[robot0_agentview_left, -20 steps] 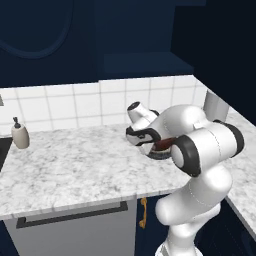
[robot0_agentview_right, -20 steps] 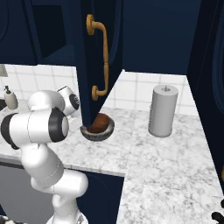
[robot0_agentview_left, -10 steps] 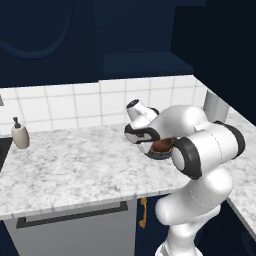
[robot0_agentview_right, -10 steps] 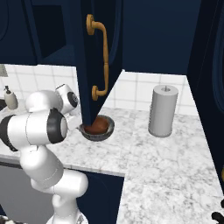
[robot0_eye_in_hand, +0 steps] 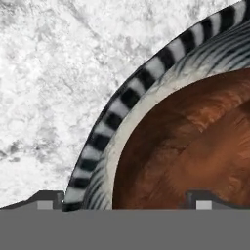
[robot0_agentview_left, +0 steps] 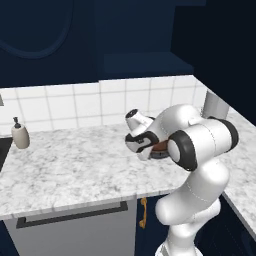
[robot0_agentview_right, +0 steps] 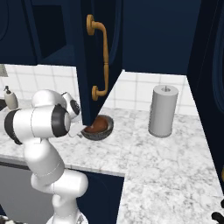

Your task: Pick up the bowls on the counter and stack them on top of one another in the open cabinet. Place the smaller bowl on top of the larger bowl.

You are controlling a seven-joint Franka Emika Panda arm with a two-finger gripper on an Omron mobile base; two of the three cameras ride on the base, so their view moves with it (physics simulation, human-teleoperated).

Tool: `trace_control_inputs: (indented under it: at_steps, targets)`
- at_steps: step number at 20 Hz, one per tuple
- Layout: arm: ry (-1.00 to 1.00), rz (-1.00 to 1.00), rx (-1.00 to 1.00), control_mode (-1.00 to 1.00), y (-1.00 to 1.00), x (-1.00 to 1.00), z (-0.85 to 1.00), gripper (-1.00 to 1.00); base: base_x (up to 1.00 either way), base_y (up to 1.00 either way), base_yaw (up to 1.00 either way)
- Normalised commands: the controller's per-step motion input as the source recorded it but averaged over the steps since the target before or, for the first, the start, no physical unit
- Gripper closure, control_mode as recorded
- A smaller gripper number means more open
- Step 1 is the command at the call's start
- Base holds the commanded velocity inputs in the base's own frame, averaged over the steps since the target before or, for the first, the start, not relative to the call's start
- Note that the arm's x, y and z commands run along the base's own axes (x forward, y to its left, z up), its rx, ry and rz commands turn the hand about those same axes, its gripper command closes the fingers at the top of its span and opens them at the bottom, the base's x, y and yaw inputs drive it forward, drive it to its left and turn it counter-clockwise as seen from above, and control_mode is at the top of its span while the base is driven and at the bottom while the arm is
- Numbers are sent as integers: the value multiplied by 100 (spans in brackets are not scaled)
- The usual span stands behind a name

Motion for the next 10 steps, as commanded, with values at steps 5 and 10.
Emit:
trace_control_inputs:
  at_steps: [5, 10]
  targets:
    - [0, 3, 0, -100, -2, 12, -34, 100, 0, 0, 0]
    - [-8, 1, 2, -100, -11, -38, 20, 100, 0, 0, 0]
